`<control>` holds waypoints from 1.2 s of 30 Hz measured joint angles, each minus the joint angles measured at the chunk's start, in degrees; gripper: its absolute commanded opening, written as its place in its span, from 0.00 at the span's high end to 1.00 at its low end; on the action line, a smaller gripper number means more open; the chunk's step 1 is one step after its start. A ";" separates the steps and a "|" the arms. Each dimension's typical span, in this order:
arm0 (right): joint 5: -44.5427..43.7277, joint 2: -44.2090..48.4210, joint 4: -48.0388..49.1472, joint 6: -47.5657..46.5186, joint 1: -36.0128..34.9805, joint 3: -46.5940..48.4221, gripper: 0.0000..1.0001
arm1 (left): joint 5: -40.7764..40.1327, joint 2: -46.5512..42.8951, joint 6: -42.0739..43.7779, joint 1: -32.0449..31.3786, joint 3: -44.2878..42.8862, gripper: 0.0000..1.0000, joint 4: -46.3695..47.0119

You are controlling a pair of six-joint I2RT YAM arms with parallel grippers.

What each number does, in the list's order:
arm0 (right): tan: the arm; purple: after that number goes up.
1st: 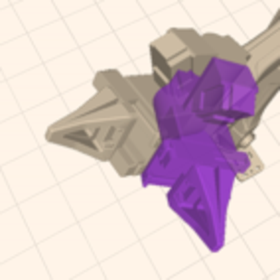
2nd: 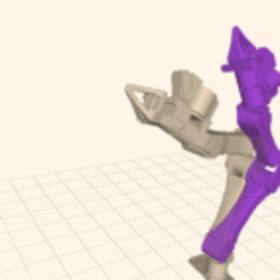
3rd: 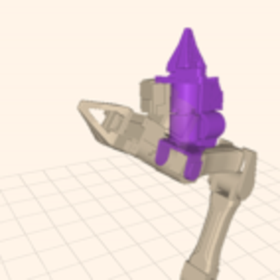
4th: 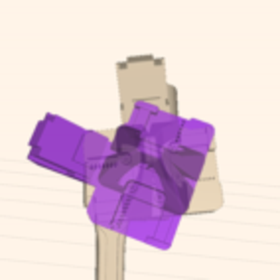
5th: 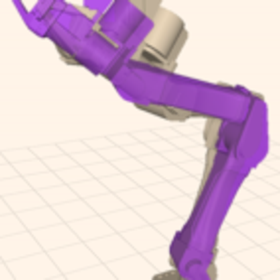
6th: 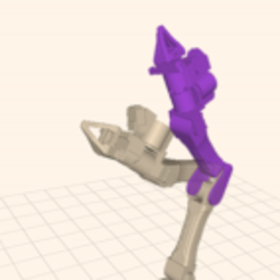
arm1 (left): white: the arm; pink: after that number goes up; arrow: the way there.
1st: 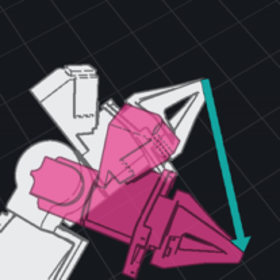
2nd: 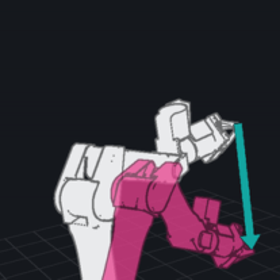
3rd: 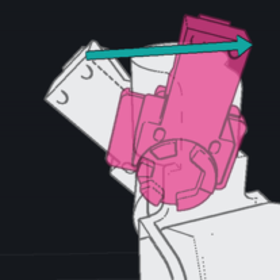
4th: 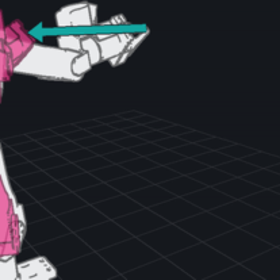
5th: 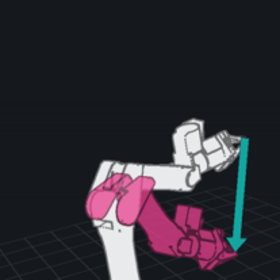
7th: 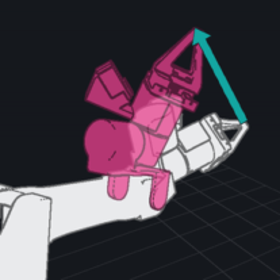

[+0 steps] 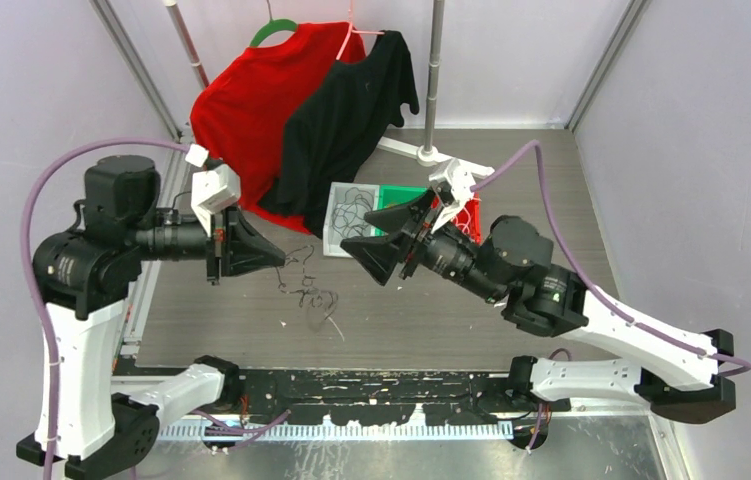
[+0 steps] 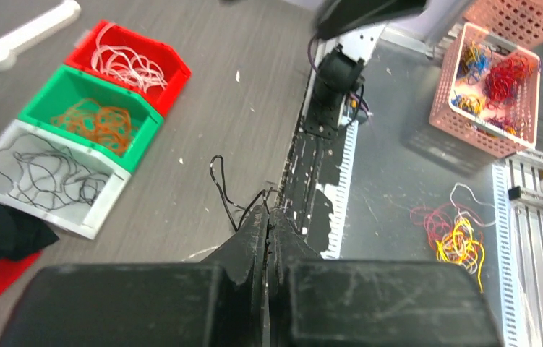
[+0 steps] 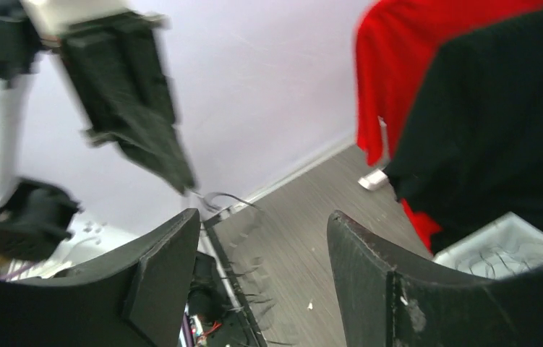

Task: Untangle the cables
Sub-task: Adjust the cable.

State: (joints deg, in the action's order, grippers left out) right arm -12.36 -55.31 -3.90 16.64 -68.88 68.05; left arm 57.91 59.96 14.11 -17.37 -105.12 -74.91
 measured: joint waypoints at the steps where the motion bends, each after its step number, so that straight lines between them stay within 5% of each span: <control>1: 2.75 -0.76 -1.33 -1.09 0.00 2.47 0.30 | 0.31 0.07 0.68 0.00 0.74 1.00 -0.59; 7: 16.11 -7.32 -10.25 -7.13 0.00 12.15 0.29 | 2.82 0.02 5.14 0.00 2.82 1.00 -4.63; 20: 28.68 -19.19 -21.81 -12.22 0.00 16.55 0.35 | 6.91 -0.66 7.17 0.00 2.84 1.00 -6.05; 24: 29.55 -19.39 -20.81 -11.74 0.00 16.79 0.49 | 7.76 -0.96 7.17 -0.04 3.32 1.00 -6.05; 31: 28.96 -19.41 -19.28 -10.25 0.00 16.63 0.98 | 8.15 -1.40 7.80 -0.15 4.07 1.00 -6.86; 36: 25.59 -16.11 -18.43 -9.33 0.00 12.90 0.99 | 7.98 -1.75 9.38 -0.15 4.11 1.00 -8.09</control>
State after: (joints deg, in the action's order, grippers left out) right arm 13.23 -71.42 -22.33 7.31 -68.88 80.95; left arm 65.89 58.22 23.49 -17.52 -101.01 -83.00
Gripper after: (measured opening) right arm 0.041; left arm 0.006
